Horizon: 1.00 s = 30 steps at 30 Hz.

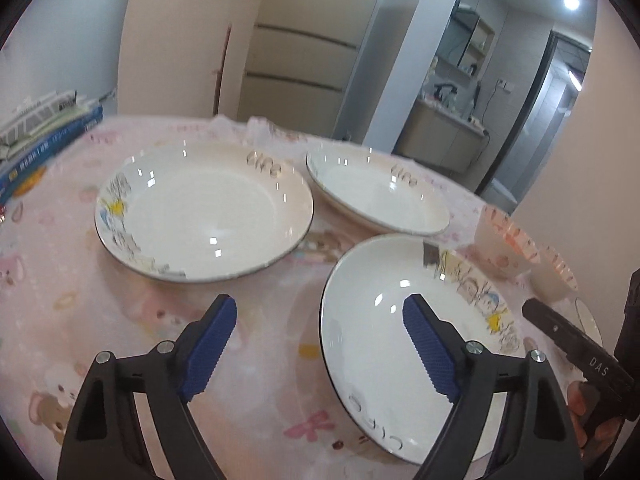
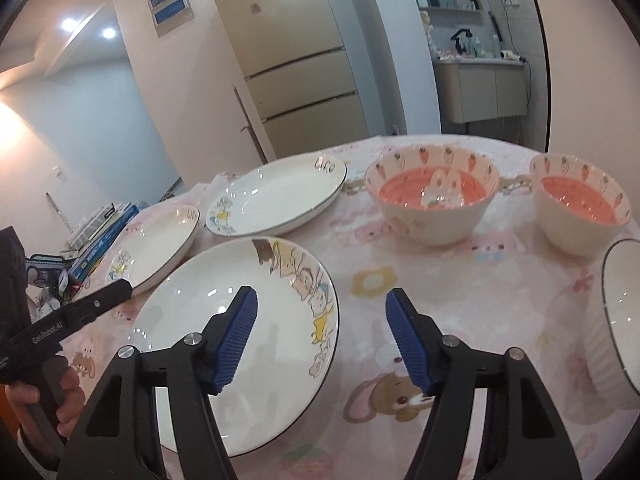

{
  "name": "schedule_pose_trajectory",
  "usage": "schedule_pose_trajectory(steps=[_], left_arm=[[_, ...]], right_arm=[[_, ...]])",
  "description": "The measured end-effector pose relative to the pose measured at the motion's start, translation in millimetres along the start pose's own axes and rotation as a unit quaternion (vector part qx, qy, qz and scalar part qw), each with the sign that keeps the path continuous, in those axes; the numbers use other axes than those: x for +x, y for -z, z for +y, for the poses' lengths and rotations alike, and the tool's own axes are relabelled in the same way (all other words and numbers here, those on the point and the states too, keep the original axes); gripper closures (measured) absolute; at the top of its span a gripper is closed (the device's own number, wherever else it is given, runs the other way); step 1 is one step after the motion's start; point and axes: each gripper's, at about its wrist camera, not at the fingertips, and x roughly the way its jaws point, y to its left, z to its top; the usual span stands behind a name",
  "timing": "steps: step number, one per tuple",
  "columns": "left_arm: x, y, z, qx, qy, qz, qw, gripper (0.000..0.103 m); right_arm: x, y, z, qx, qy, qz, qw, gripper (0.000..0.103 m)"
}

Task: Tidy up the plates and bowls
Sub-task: 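Move both grippers to the cartoon plate rim and close on it, then lift the cartoon plate with both grippers and carry it over another white plate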

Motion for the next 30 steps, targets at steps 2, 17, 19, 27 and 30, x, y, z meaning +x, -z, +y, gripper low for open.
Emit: schedule_pose_trajectory(steps=[2,17,19,27,30], left_arm=[[5,5,-1,-0.002,0.002,0.013,0.9999,0.016],[24,15,9,-0.039,0.022,0.071,0.9965,0.044],[23,15,8,-0.036,0.022,0.07,0.9966,0.052],[22,18,-1,-0.014,0.026,0.074,0.9968,0.089],[21,19,-2,-0.007,0.021,0.072,0.9971,0.089]], right_arm=[[4,2,0,0.001,-0.002,0.012,1.0,0.044],[28,17,0,0.025,-0.023,0.094,0.995,0.07],[29,17,-1,0.029,-0.025,0.096,0.995,0.072],[29,18,-4,0.045,-0.03,0.093,0.994,0.088],[29,17,-3,0.043,-0.029,0.095,0.994,0.088]])
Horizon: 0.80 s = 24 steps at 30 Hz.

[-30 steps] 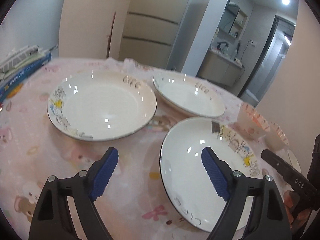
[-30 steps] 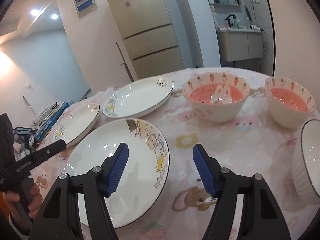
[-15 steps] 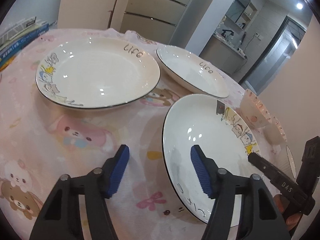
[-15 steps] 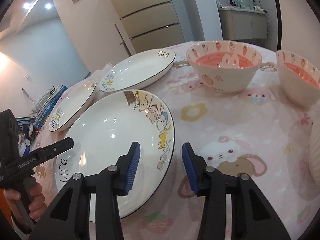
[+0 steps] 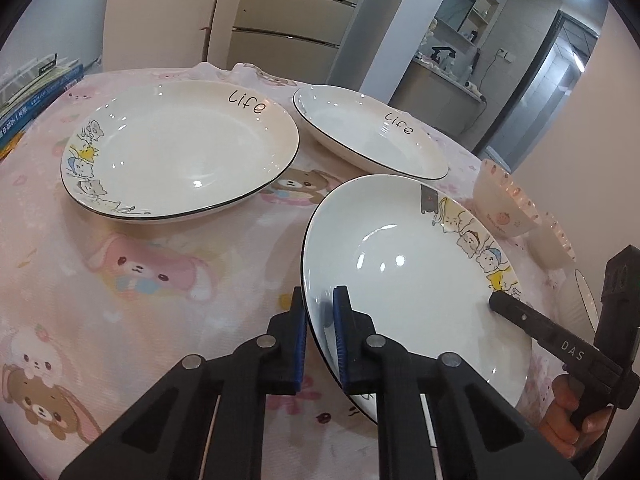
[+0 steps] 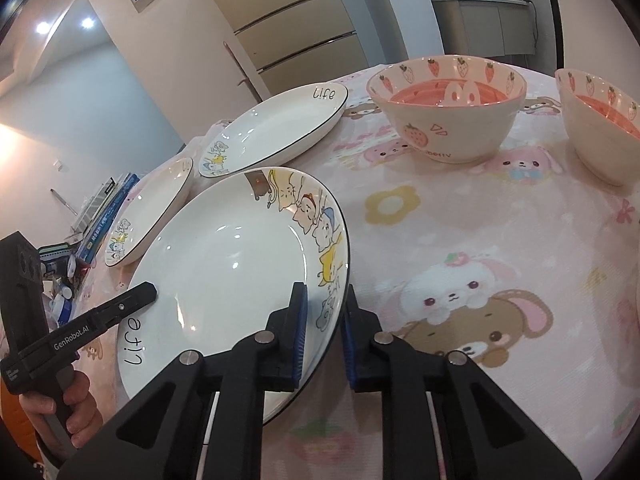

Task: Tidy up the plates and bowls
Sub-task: 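Lift the cartoon plate with both grippers and carry it over another white plate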

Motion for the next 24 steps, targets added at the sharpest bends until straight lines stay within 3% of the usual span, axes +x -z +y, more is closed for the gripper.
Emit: schedule_pose_trajectory(steps=[12,16,24], left_arm=[[-2,0,3,-0.004,0.004,-0.006,1.0,0.09],[-4,2,-3,0.011,-0.011,-0.012,0.9998,0.09],[-12,10,-14,0.02,-0.006,0.016,0.9997,0.088]], right_arm=[[-2,0,-3,0.012,-0.009,0.01,1.0,0.088],[-4,1,-2,0.02,-0.001,0.007,1.0,0.089],[-19,5,0,0.009,0.02,-0.008,1.0,0.089]])
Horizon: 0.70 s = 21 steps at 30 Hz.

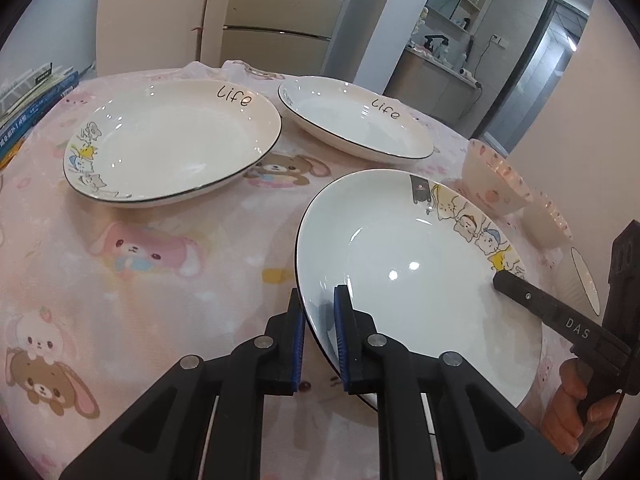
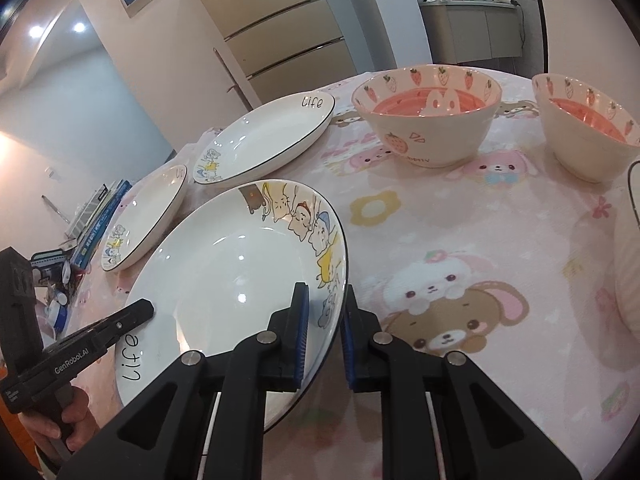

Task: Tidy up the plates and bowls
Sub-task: 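Lift the cartoon plate with both grippers and carry it over another white plate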

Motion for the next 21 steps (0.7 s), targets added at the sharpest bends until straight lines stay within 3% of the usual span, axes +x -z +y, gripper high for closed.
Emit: schedule_pose_trajectory(steps=[9,21], left_arm=[[-23,-1,3,-0.017,-0.002,-0.013,0.9998,0.088],[-70,-33,26,-0.03,-0.022,-0.065,0.9972,0.088]], right_arm=[[-11,-3,11,-0.002,-0.013,0.005,1.0,0.088],[-16,-39,63,-0.036,-0.041,-0.017,0.998,0.088]])
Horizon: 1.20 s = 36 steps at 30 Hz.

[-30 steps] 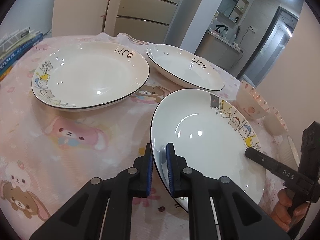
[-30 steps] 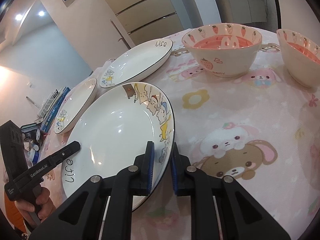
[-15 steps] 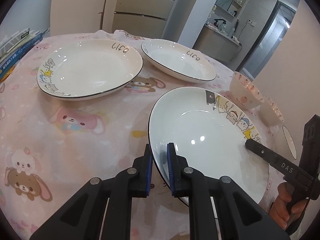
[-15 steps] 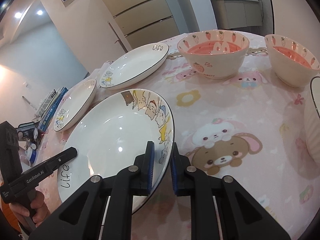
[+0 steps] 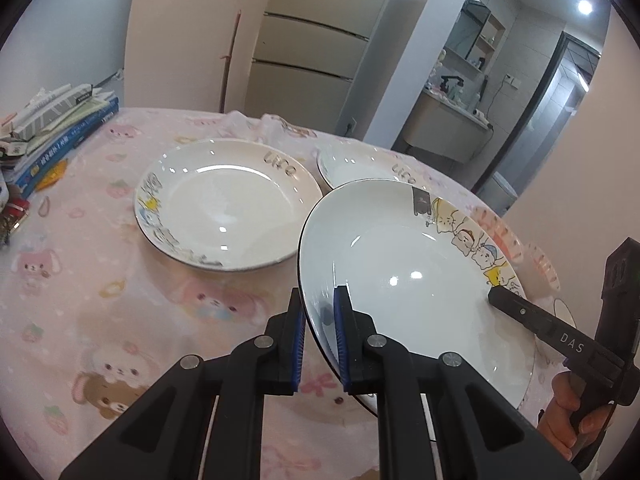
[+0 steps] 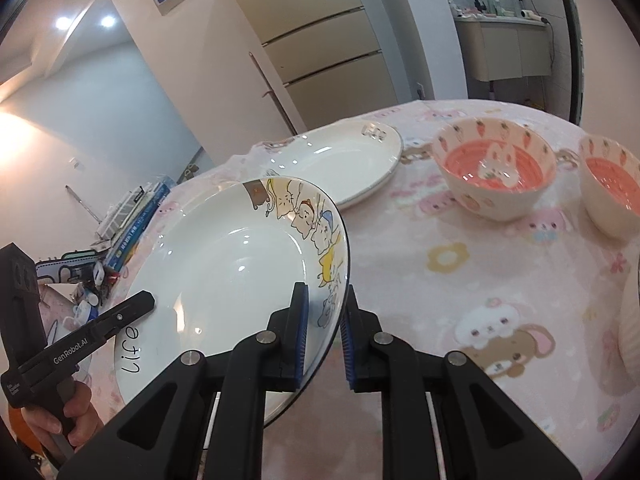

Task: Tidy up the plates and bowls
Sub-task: 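Lift the cartoon plate with both grippers and carry it over another white plate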

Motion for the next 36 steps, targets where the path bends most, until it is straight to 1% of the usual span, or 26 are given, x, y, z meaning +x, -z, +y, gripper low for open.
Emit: schedule_pose_trajectory(steps=[3,9,14,17,20,25,29,33,36], left_arm=[[-4,-11,2,0.011,-0.014,-0.01,0.9998,0.088],[-12,-40,18,-0.007,-0.013,-0.036,0.9992,0.088],[-15,-66,37,-0.018,-0.026,-0.056,0.9979,0.088],[-11,-75,48,-0.02,-0.039,-0.063,0.997,0.088],[-3,-85,66,-0.038,-0.043,-0.069,0.996,0.088],[11,-86,95,-0.064,-0.051,-0.073,0.994,0.088],[25,-85,114,-0.08,-0.06,-0.059,0.9933,0.088],[34,-82,121,-0.075,-0.078,-0.054,0.9926,0.088],[44,-78,125,-0.07,-0.089,-0.047,0.9925,0.088]], right_arm=[[3,-11,14,-0.014,0.003,-0.008,1.0,0.088],[13,-36,30,-0.022,-0.014,-0.012,1.0,0.088],[34,-60,51,-0.032,-0.037,-0.01,0.999,0.088],[50,-73,63,-0.039,-0.04,-0.007,0.998,0.088],[67,-84,76,-0.047,-0.04,-0.006,0.998,0.088],[94,-92,95,-0.074,-0.043,0.006,0.996,0.088],[113,-90,104,-0.091,-0.038,0.017,0.995,0.088],[131,-86,104,-0.084,-0.044,0.033,0.995,0.088],[140,-80,102,-0.081,-0.04,0.04,0.995,0.088]])
